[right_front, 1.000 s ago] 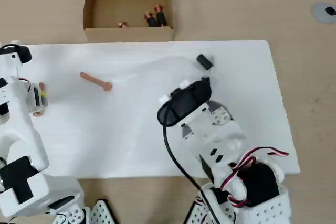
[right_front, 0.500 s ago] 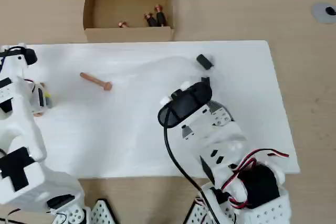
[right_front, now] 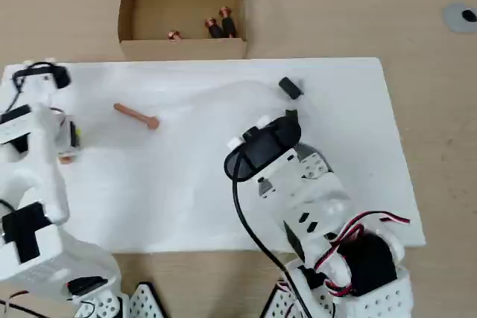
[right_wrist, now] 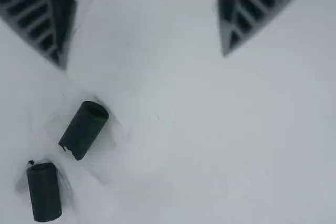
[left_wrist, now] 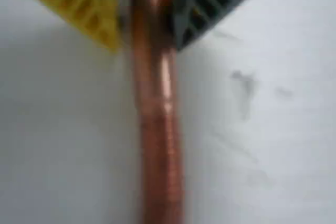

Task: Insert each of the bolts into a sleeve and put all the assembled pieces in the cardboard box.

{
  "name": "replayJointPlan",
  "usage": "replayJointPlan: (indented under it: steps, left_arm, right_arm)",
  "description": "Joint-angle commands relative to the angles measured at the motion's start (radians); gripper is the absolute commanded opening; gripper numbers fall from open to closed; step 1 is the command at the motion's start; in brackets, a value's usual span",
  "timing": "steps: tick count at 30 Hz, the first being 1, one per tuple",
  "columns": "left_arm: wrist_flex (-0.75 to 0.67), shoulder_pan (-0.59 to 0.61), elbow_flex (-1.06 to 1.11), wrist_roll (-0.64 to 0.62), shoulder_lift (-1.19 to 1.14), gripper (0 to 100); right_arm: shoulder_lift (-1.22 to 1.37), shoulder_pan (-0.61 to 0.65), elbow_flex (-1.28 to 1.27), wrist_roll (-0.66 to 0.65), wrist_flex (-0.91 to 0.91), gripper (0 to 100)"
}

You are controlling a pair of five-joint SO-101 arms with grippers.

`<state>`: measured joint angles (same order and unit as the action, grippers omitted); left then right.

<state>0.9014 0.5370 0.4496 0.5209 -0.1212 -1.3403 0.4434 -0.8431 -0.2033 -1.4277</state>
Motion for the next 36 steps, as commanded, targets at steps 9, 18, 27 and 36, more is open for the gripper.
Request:
replayJointPlan:
  steps: [9, 18, 27, 36]
  left_arm:
    - [0.345, 0.003, -0.405, 0.020, -0.042, 1]
    - [0.842, -0.107, -0.853, 0.473, -0.042, 1]
    - [0.853, -0.124, -0.694, 1.023, 0.041, 1]
    - [0.850, -0.180, -0.439, 1.206, 0.081, 1]
  right_arm:
    - [-0.005, -0.013, -0.001, -0.005, 0.021, 22.8]
    - [-0.005, -0.016, -0.001, -0.005, 0.021, 22.8]
    - [-0.005, -0.148, -0.001, -0.009, 0.021, 22.8]
    - [-0.005, -0.165, -0.002, -0.011, 0.017, 22.8]
